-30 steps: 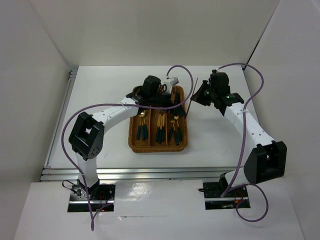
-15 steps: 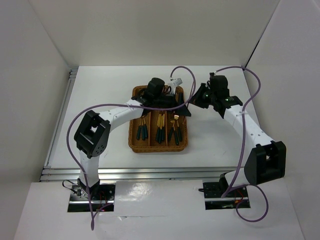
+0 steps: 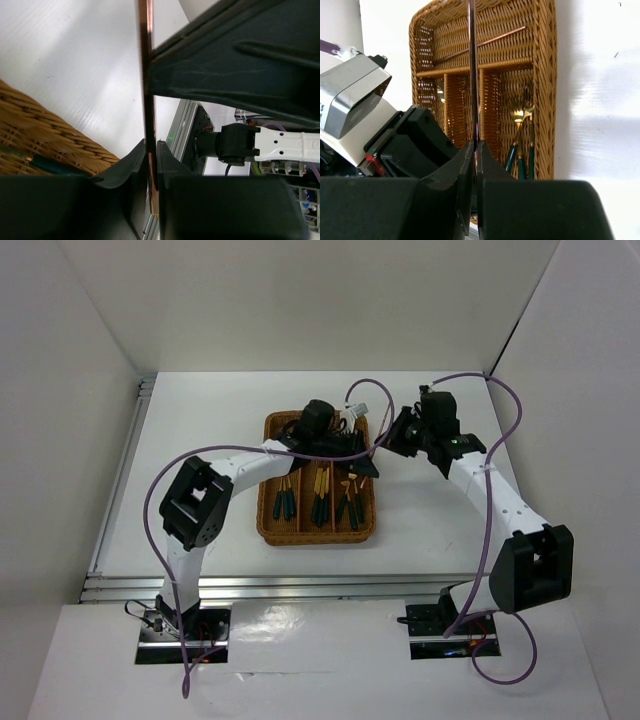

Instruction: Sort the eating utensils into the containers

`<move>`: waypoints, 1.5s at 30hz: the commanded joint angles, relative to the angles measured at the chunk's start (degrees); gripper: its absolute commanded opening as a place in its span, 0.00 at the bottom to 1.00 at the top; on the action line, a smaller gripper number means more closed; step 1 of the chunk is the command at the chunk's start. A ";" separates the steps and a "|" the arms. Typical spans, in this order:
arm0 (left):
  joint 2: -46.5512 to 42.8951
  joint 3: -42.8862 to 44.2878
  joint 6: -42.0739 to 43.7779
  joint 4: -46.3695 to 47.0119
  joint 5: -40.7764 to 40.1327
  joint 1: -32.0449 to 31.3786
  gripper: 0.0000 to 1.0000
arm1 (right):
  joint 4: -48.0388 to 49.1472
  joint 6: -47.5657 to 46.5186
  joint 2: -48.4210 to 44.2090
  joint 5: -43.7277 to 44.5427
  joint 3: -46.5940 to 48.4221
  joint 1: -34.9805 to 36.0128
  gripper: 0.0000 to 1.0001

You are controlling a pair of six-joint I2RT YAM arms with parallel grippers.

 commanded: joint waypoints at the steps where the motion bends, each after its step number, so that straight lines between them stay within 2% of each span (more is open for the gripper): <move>1: 0.52 3.52 0.28 1.80 1.74 -0.27 0.23 | 2.58 -0.15 -1.57 -1.47 -0.66 -0.36 0.00; 4: 0.52 4.32 0.28 1.09 1.74 -0.27 0.09 | 1.97 0.38 -0.87 -2.00 -0.66 -0.36 0.02; 8: 1.04 5.46 0.28 -0.23 1.74 -0.27 0.08 | -0.05 0.38 -0.25 -2.00 -0.13 -0.36 0.18; 9: 1.05 5.98 0.28 -0.92 1.21 -0.27 0.08 | -1.27 0.38 -0.25 -1.13 -0.13 -0.36 0.26; 12: 1.57 7.39 0.81 -3.91 -0.46 -0.27 0.08 | -3.30 0.38 -1.03 2.13 1.19 -0.36 0.34; 13: 2.27 7.40 0.81 -4.44 -0.46 0.42 0.06 | -4.53 0.38 -2.09 3.09 1.71 -0.36 0.43; 17: 2.28 8.00 2.47 -6.90 -0.54 2.63 0.06 | -6.91 -0.15 -5.17 7.40 2.33 -0.36 0.59; 20: 2.89 13.53 10.63 -18.47 -3.96 4.12 0.06 | -8.40 -0.15 -7.63 10.48 3.64 -0.36 0.67; 22: 2.89 16.61 16.85 -26.19 -9.50 4.64 0.06 | -8.41 -0.15 -9.47 12.50 4.35 -0.36 0.73; 25: 2.28 19.08 24.33 -31.76 -14.69 5.18 0.06 | -8.41 -0.15 -11.06 15.84 4.88 -0.36 0.80; 27: 2.28 22.50 28.30 -37.30 -16.89 5.88 0.06 | -9.01 -0.15 -11.76 19.08 4.88 -0.36 0.81; 30: 3.59 28.74 37.96 -45.54 -24.34 6.41 0.06 | -9.54 -0.15 -11.76 22.33 5.41 -0.36 0.83; 32: 3.59 29.81 45.08 -47.59 -31.38 6.41 0.06 | -9.55 -1.37 -11.07 23.31 5.94 -0.36 0.84; 34: 4.20 29.81 51.04 -48.13 -38.38 6.41 0.06 | -9.55 -1.38 -10.10 24.45 6.55 -0.36 0.86; 37: 4.73 27.09 57.56 -47.52 -43.51 6.41 0.04 | -10.25 -2.61 -7.46 25.95 8.12 -0.36 0.87; 39: 5.43 27.08 62.23 -47.51 -45.19 6.41 0.00 | -10.78 -2.61 -5.62 26.48 9.00 -0.36 0.87; 45: 4.91 22.53 71.63 -42.77 -49.94 6.41 0.00 | -11.31 -2.61 -4.47 29.20 10.24 -0.36 0.87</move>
